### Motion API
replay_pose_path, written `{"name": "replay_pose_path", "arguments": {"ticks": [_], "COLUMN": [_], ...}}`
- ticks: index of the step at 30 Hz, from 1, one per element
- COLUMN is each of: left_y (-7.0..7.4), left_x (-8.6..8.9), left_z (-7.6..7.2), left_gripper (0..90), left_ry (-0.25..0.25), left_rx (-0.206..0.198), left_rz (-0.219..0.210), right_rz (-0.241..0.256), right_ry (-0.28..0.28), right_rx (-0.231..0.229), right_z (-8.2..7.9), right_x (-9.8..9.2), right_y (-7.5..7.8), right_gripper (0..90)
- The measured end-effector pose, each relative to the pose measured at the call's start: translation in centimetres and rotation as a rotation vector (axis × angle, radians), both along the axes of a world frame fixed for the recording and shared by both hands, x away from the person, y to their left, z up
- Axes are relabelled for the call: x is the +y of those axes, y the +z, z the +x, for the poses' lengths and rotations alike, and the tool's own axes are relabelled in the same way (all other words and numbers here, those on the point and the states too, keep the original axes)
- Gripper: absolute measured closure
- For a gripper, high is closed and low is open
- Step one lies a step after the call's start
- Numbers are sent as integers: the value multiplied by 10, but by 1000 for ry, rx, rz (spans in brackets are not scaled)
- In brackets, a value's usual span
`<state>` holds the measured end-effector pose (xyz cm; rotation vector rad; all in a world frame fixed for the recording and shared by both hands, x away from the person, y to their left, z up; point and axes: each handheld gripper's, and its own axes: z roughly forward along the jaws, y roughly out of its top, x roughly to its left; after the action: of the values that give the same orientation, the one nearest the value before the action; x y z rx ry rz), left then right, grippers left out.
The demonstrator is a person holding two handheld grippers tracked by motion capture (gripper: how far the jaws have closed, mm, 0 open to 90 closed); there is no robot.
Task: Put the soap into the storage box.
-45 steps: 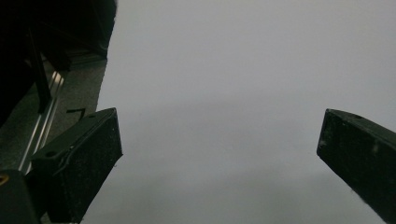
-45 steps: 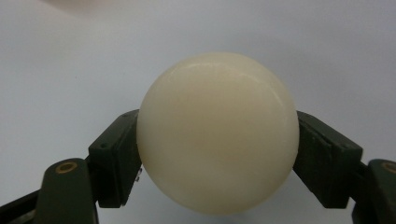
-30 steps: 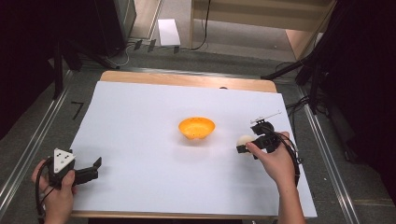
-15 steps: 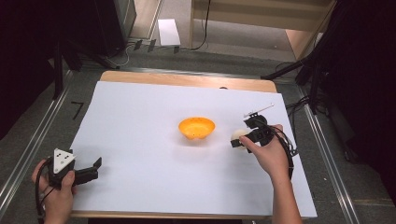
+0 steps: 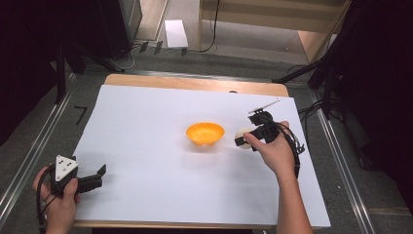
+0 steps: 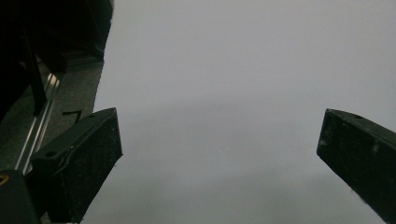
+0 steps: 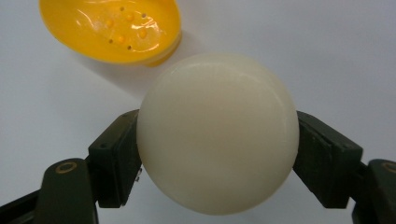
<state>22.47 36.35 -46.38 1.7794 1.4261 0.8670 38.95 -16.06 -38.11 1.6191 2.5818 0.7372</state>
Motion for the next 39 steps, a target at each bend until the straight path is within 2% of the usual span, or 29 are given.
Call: {"name": "replay_pose_path", "arguments": {"ticks": [10, 18, 27, 39], "left_y": [0, 0, 0, 0], "left_x": [0, 0, -1, 0], "left_z": [0, 0, 1, 1], "left_gripper": [3, 3, 3, 3], "left_ry": [0, 1, 2, 0], "left_rx": [1, 6, 4, 5], "left_rz": [0, -1, 2, -1], "right_rz": [8, 0, -7, -11], "right_ry": [14, 34, 55, 74], "right_rx": [18, 30, 31, 23], "right_z": [10, 15, 21, 26], "right_x": [15, 35, 46, 66], "right_y": [0, 1, -1, 4], "right_gripper": [242, 242, 243, 242]}}
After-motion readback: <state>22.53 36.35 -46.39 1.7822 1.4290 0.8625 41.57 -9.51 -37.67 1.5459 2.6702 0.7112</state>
